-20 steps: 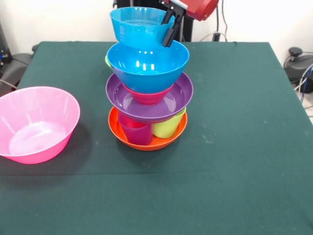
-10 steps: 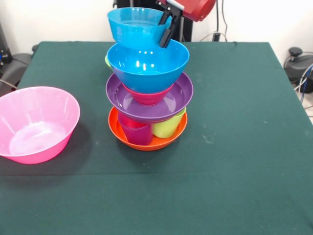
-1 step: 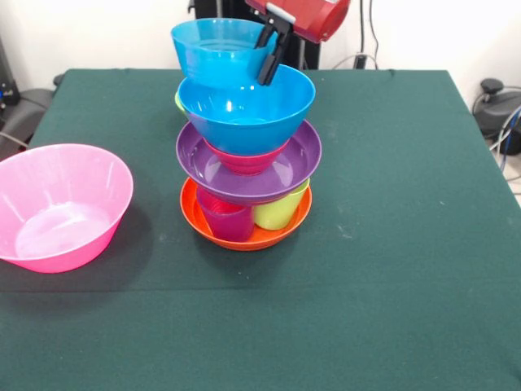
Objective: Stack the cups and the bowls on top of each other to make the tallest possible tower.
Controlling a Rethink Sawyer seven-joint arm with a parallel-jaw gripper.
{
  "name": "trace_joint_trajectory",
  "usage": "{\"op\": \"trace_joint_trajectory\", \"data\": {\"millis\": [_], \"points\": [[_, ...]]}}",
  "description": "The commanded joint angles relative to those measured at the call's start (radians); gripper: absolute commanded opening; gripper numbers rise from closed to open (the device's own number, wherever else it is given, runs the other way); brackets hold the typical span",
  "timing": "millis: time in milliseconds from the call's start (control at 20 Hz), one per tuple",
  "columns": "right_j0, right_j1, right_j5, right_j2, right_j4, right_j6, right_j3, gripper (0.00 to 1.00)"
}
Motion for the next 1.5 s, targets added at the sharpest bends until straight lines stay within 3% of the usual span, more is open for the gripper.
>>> {"op": "trace_joint_trajectory", "data": {"millis": [50,500,1500], "points": [[-0.035,0.05,-0.019,0.184,0.007,0.016,-0.017,0.0],[-0.059,0.041,0.014,0.24,0.017,0.009,-0.025,0.0],[-0.036,0.059,0.066,0.174,-0.05,-0.005,-0.066,0.0]]}}
